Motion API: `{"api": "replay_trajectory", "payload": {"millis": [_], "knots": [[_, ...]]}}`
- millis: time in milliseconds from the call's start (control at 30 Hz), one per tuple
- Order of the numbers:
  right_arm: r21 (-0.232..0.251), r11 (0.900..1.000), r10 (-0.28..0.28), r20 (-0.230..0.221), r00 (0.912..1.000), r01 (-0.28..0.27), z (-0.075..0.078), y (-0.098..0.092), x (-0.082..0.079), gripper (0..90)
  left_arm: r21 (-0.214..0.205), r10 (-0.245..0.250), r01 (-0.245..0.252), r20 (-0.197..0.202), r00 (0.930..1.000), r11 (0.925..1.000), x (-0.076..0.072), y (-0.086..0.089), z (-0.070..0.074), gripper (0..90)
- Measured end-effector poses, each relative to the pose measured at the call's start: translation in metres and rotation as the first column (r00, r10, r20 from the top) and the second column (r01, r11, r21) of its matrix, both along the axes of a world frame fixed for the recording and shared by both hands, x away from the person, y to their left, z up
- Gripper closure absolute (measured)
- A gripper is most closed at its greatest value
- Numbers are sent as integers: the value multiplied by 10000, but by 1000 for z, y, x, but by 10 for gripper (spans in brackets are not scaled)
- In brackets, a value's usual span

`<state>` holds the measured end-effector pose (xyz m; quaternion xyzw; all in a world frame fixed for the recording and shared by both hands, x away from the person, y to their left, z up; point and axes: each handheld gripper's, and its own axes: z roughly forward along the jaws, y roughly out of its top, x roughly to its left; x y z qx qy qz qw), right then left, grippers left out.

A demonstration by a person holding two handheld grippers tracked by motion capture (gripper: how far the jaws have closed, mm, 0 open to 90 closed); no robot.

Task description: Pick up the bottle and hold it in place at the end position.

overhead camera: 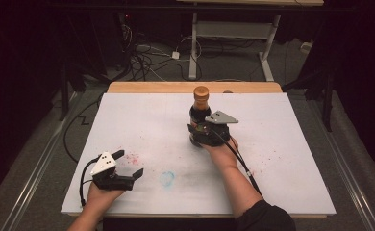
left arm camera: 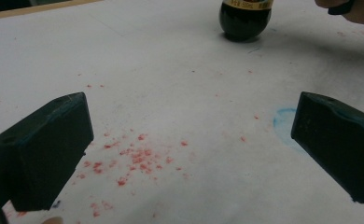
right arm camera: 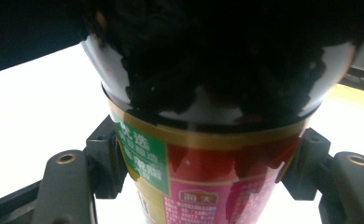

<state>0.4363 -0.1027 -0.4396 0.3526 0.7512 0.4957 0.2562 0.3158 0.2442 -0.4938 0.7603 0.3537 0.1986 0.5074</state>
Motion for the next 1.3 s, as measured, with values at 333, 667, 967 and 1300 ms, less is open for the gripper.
{"api": "replay_trajectory", "payload": {"millis": [333, 667, 967, 1300], "knots": [[-56, 9999, 156, 129, 9998, -155, -11, 4, 1, 310, -53, -10, 10, -9, 10000, 10000, 0, 0, 0, 0], [105, 9996, 258, 350, 9991, -262, -16, 2, 1, 305, -41, -29, 30, 12, 10000, 10000, 0, 1, 0, 0], [29, 9992, 404, 96, 9991, -405, -8, -4, 4, 163, -140, -66, 65, -96, 9999, 9999, 5, -6, 5, 0], [388, 9970, 690, -375, 9969, -675, -6, -20, -5, 63, -116, -410, 405, -486, 9980, 9991, 25, -31, 11, 0]]}}
